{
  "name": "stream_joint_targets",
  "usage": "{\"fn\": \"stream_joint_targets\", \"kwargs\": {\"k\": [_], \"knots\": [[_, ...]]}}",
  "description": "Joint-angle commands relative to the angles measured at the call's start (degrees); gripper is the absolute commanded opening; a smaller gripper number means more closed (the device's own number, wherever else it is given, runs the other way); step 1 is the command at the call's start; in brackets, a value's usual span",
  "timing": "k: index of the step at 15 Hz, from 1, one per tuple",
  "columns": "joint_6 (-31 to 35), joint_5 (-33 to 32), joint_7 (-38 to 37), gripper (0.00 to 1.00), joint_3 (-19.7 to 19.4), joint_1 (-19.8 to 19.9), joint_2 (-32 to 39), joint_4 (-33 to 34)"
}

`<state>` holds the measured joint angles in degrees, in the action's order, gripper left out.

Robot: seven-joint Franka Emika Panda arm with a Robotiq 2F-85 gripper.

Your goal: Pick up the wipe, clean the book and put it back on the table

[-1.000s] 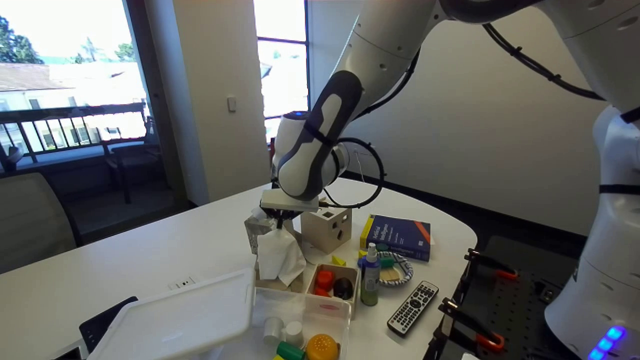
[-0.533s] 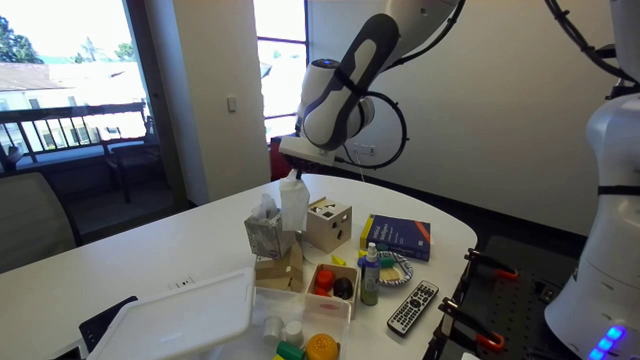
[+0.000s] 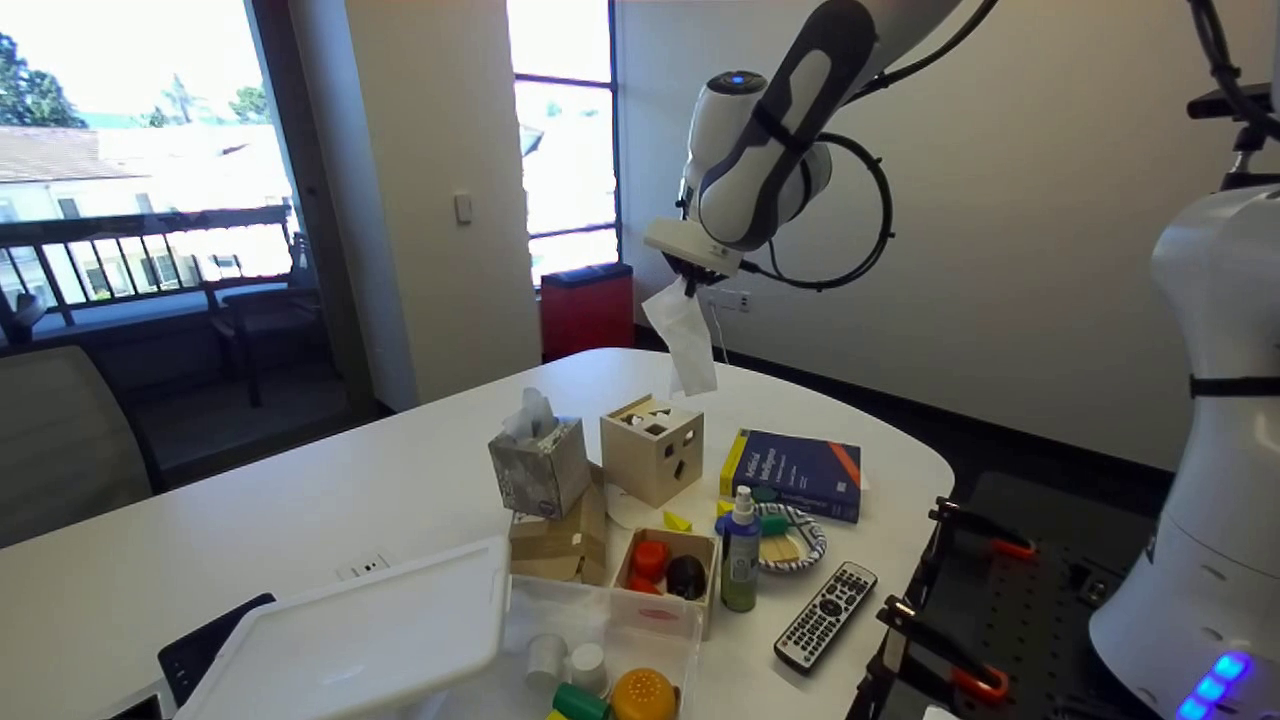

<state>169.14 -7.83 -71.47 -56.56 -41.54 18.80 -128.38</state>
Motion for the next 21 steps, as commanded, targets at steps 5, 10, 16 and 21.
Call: {"fn": "stream_joint_targets", "kwargs": {"k": [5, 10, 16, 21], "knots": [[-0.4, 8.4, 8.6, 0.0, 12.4, 17.0, -1.2, -3.4], [-0.8, 13.8, 17.7, 0.0, 30.6, 38.3, 2.5, -0.3], [-1.9, 22.6, 30.8, 0.0, 43.9, 53.8, 11.4, 8.9], [-6.7, 25.7, 35.7, 0.0, 46.5, 56.9, 20.6, 18.3]]}}
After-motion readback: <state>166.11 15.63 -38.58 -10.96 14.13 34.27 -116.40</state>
